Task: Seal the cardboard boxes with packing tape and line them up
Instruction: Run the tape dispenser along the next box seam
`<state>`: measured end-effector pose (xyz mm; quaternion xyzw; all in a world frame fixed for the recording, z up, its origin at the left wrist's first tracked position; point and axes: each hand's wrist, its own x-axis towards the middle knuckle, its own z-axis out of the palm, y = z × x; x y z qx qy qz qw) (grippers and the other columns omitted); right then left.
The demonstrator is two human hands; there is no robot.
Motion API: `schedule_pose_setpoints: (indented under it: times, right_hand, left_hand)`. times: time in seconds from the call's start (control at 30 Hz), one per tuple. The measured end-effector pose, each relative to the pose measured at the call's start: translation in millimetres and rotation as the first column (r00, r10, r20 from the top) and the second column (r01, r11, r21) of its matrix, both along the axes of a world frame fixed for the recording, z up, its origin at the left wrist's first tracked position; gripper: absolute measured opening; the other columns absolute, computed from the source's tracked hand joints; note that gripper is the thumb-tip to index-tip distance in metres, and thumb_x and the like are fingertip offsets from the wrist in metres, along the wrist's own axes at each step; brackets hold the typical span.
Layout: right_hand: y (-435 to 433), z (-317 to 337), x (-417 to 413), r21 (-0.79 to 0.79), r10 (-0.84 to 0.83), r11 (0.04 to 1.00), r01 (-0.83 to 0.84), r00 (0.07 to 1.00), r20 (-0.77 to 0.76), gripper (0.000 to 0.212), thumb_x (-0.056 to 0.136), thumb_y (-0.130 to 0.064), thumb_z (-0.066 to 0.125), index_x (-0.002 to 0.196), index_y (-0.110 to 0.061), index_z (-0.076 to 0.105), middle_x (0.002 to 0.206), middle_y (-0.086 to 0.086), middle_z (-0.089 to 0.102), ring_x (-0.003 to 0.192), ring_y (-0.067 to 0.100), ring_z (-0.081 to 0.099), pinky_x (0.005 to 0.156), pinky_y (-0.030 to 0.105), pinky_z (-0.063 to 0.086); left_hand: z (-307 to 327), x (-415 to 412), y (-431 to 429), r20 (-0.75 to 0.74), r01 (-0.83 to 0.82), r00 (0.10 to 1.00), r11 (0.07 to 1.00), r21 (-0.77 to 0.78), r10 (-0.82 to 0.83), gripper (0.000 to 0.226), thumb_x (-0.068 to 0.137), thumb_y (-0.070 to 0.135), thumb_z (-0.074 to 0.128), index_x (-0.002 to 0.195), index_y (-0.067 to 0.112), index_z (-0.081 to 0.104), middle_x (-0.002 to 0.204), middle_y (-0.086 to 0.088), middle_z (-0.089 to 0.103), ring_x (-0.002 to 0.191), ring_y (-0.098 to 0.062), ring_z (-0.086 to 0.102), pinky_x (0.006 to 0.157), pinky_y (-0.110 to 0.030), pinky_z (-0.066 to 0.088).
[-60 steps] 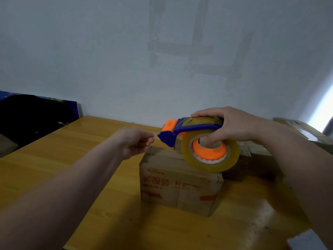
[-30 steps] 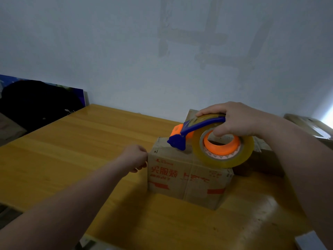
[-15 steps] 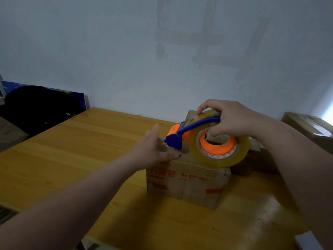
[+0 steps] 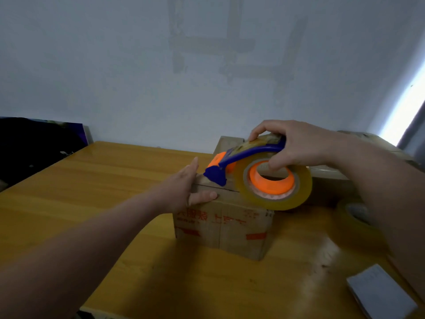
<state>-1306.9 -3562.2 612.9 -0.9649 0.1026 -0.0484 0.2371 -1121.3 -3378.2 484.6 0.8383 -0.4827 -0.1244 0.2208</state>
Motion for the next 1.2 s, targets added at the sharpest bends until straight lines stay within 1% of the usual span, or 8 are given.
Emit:
schedule_pose_setpoints:
  times: [0.07, 0.17, 0.3, 0.47, 0.63, 0.83, 1.03, 1.2]
  right_hand:
    - [-12, 3, -15, 0.014, -0.040, 0.999, 0.040, 0.999, -0.029, 0.053, 0.055, -0.035, 0.075, 0.102, -0.046, 0.054, 0.089, -0.006, 0.064, 0.075, 0.012, 0.063, 0.064, 0.029, 0.048]
    - [-33, -2, -41, 0.015, -0.095, 0.995, 0.096, 0.994, -0.060, 0.056, 0.053, -0.038, 0.073, 0.104, -0.048, 0.053, 0.096, -0.004, 0.065, 0.077, 0.014, 0.064, 0.066, 0.030, 0.049]
    - [-49, -26, -62, 0.038, -0.107, 0.993, 0.111, 0.988, -0.113, 0.059, 0.070, -0.018, 0.079, 0.108, -0.052, 0.049, 0.099, 0.003, 0.063, 0.078, 0.022, 0.064, 0.069, 0.038, 0.054]
    - [-49, -54, -73, 0.153, -0.121, 0.980, 0.129, 0.991, -0.061, 0.068, 0.075, -0.005, 0.072, 0.119, -0.051, 0.046, 0.103, 0.006, 0.063, 0.083, 0.028, 0.066, 0.075, 0.046, 0.058]
    - [-45, -68, -75, 0.215, -0.114, 0.970, 0.115, 0.993, -0.016, 0.069, 0.078, -0.004, 0.071, 0.119, -0.052, 0.043, 0.108, 0.004, 0.060, 0.083, 0.027, 0.067, 0.072, 0.045, 0.059]
    - [-40, -72, -77, 0.231, -0.133, 0.965, 0.127, 0.991, 0.013, 0.069, 0.078, -0.002, 0.071, 0.118, -0.051, 0.043, 0.110, -0.001, 0.056, 0.084, 0.023, 0.065, 0.070, 0.037, 0.058]
    - [-11, -78, -52, 0.217, -0.107, 0.972, 0.087, 0.991, 0.081, 0.067, 0.076, -0.007, 0.072, 0.120, -0.048, 0.043, 0.104, -0.003, 0.058, 0.077, 0.019, 0.065, 0.062, 0.029, 0.056]
    - [19, -90, -16, 0.236, -0.062, 0.972, 0.013, 0.977, 0.202, 0.067, 0.074, -0.008, 0.075, 0.123, -0.044, 0.045, 0.103, -0.010, 0.057, 0.071, 0.002, 0.062, 0.055, 0.013, 0.047]
  left_hand:
    - [2, -2, 0, 0.018, -0.005, 1.000, 0.999, 0.047, 0.004, 0.127, 0.057, 0.094, 0.034, 0.152, 0.023, -0.012, 0.160, 0.000, 0.010, 0.144, -0.020, 0.019, 0.114, -0.045, 0.027]
    - [8, -5, 1, 0.059, 0.010, 0.998, 0.993, 0.120, -0.017, 0.128, 0.055, 0.096, 0.025, 0.152, 0.020, -0.008, 0.161, -0.002, 0.002, 0.147, -0.020, 0.008, 0.118, -0.045, 0.018]
    - [14, -6, 1, 0.146, 0.037, 0.987, 0.974, 0.224, -0.071, 0.144, 0.039, 0.104, 0.006, 0.153, 0.017, -0.001, 0.161, -0.001, -0.005, 0.147, -0.016, -0.005, 0.119, -0.041, 0.007]
    - [21, -21, -10, 0.359, -0.066, 0.931, 0.931, 0.359, -0.073, 0.143, 0.037, 0.098, -0.017, 0.152, 0.014, -0.003, 0.160, -0.005, -0.007, 0.147, -0.019, -0.007, 0.117, -0.052, 0.004]
    - [19, -72, -42, 0.371, -0.027, 0.922, 0.940, 0.341, -0.108, 0.122, 0.058, 0.088, 0.005, 0.152, 0.011, -0.003, 0.160, -0.010, -0.007, 0.147, -0.021, -0.003, 0.118, -0.054, 0.005]
    - [7, -88, -59, 0.422, -0.052, 0.905, 0.972, 0.231, -0.052, 0.125, 0.053, 0.090, 0.011, 0.152, 0.014, 0.007, 0.160, -0.009, 0.005, 0.148, -0.022, 0.005, 0.118, -0.052, 0.010]
    - [7, -48, -29, 0.398, 0.026, 0.910, 0.974, 0.227, -0.116, 0.128, 0.053, 0.095, 0.014, 0.154, 0.018, 0.001, 0.161, -0.005, -0.002, 0.147, -0.017, 0.000, 0.119, -0.049, 0.006]
    - [11, -1, 1, 0.333, 0.059, 0.931, 0.962, 0.268, -0.149, 0.136, 0.040, 0.104, 0.007, 0.153, 0.029, 0.001, 0.161, -0.002, -0.005, 0.147, -0.013, -0.004, 0.119, -0.048, 0.003]
